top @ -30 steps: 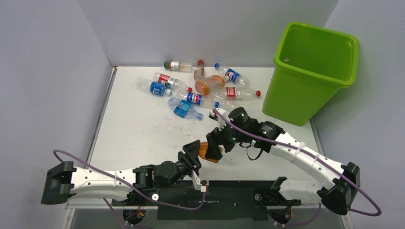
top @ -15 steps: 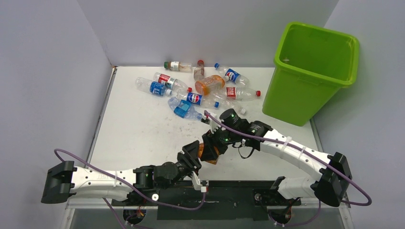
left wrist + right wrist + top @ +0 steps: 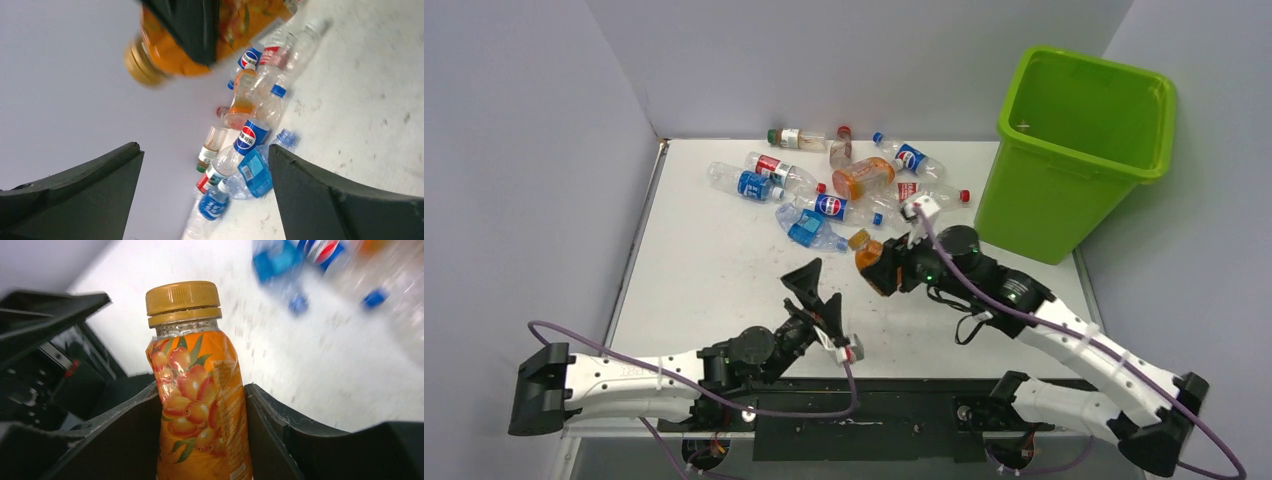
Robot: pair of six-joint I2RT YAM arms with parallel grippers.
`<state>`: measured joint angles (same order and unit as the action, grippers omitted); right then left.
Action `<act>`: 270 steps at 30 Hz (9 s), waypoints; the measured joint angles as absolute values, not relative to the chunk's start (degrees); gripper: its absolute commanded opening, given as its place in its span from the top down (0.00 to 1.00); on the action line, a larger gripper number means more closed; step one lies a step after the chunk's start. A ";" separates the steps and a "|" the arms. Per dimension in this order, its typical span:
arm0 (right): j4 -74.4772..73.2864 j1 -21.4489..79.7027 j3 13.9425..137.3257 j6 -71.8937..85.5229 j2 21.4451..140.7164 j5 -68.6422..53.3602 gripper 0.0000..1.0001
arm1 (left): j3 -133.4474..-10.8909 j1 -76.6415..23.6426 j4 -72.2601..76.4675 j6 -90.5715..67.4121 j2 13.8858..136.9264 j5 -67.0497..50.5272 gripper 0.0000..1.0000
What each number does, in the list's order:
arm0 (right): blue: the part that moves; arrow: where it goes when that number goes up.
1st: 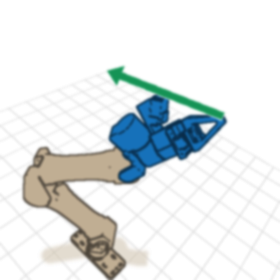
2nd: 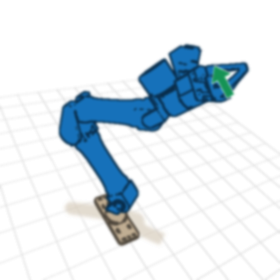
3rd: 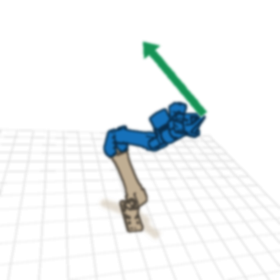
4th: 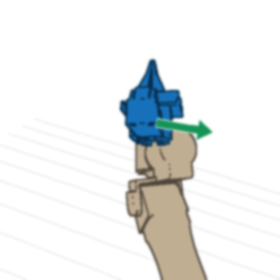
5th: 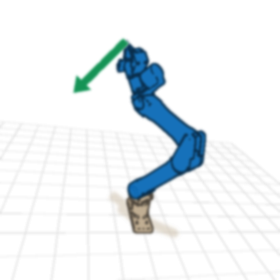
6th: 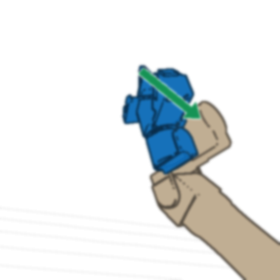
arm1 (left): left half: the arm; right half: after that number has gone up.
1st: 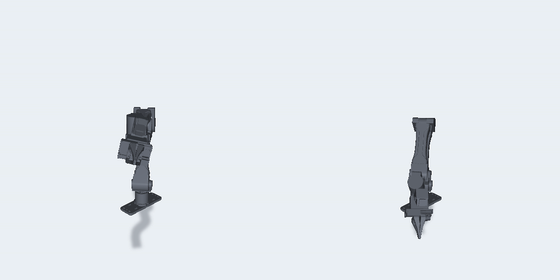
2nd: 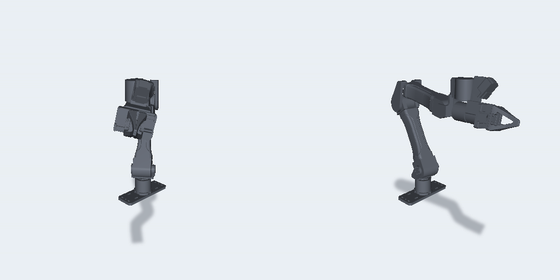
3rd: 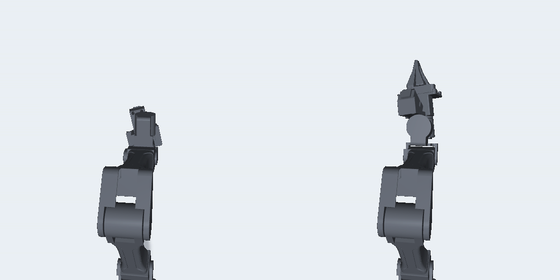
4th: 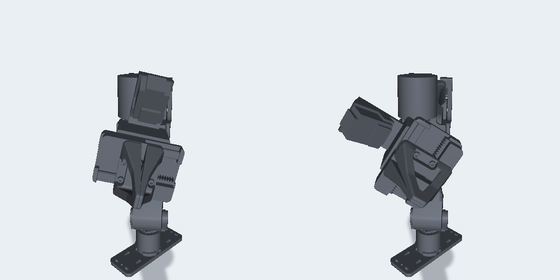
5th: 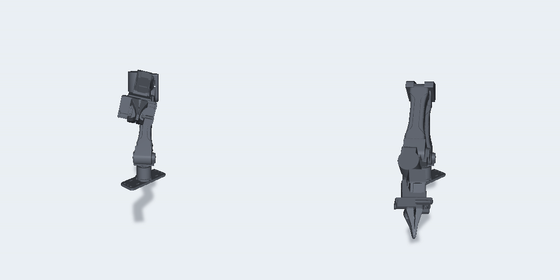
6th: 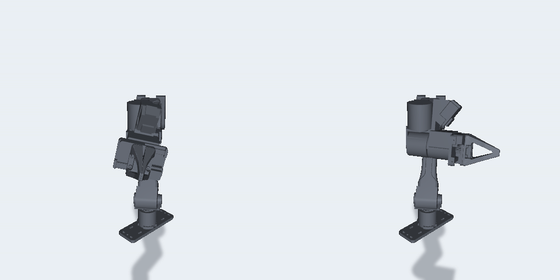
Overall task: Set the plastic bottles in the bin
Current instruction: Pick up the plastic bottle at the center of the board, then place the plastic bottle in the trash bin, then pick up the plastic bottle at the center of the board.
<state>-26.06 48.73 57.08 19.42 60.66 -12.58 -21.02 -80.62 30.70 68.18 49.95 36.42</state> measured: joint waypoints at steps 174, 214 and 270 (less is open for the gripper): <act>10.79 -0.32 92.97 17.26 85.01 35.75 0.06 | -35.48 -56.97 19.40 -5.21 45.87 11.18 0.04; 23.99 22.15 43.16 25.06 87.81 5.87 0.04 | -41.82 -59.94 6.63 8.27 56.82 36.01 0.04; -11.86 33.76 49.10 20.25 66.87 -12.51 0.95 | -34.61 -62.59 9.30 22.09 43.62 21.12 0.04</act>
